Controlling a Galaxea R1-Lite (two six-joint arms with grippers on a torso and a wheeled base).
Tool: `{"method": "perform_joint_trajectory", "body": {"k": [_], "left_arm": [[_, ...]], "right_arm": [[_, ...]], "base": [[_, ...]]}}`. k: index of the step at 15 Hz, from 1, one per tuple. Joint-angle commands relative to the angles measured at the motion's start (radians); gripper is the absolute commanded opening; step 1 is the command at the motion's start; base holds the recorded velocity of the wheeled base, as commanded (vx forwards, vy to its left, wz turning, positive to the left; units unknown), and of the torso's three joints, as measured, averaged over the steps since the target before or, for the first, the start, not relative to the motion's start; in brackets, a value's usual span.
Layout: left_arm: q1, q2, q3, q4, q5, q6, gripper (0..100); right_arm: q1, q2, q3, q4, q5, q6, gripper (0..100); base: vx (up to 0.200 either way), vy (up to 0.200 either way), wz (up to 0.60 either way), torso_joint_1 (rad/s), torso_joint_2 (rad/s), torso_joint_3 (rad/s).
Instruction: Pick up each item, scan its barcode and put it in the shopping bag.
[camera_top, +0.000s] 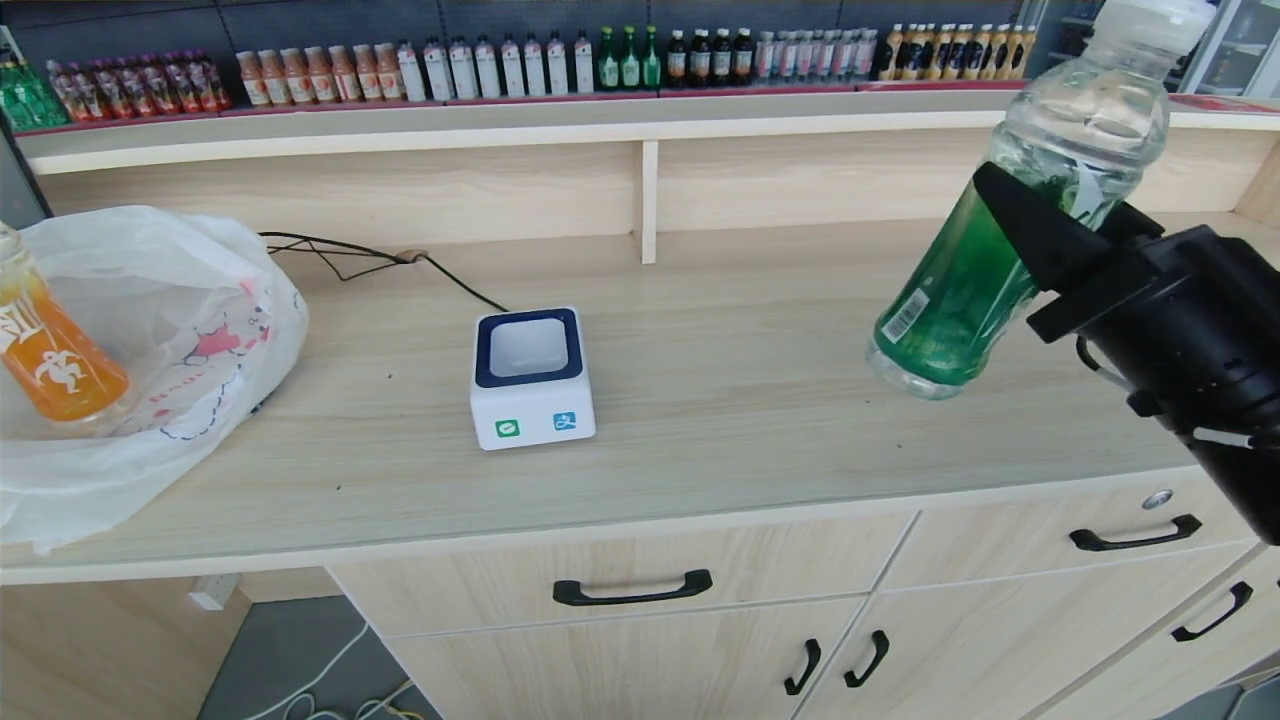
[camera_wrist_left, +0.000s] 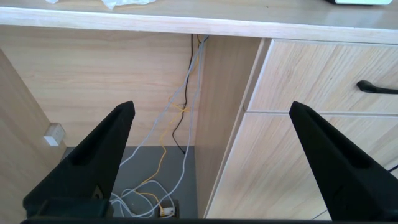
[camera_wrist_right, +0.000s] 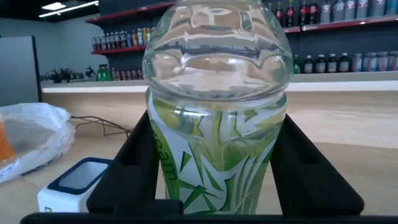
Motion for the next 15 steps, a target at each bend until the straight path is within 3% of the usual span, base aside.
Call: {"method": "perform_joint_trajectory", "body": {"k": [1, 8, 12, 15], "left_arm": [[0.000, 0.000, 0.000, 0.000, 0.000, 0.000, 100], [0.000, 0.000, 0.000, 0.000, 0.000, 0.001, 100], [0.000, 0.000, 0.000, 0.000, 0.000, 0.001, 100], [0.000, 0.000, 0.000, 0.000, 0.000, 0.004, 100]], "right_arm": [[0.036, -0.079, 0.032, 0.001, 0.024, 0.024, 0], [0.042, -0.114, 0.205, 0.001, 0.211, 0.169, 0], [0.065, -0.119, 0.238, 0.001, 0.349, 0.275, 0], [0.099, -0.108, 0.231, 0.001, 0.357, 0.353, 0]], "base": [[0.000, 0.000, 0.00, 0.000, 0.00, 0.000], [0.000, 0.000, 0.00, 0.000, 0.00, 0.000], [0.000, 0.000, 0.00, 0.000, 0.00, 0.000], [0.000, 0.000, 0.00, 0.000, 0.00, 0.000]]}}
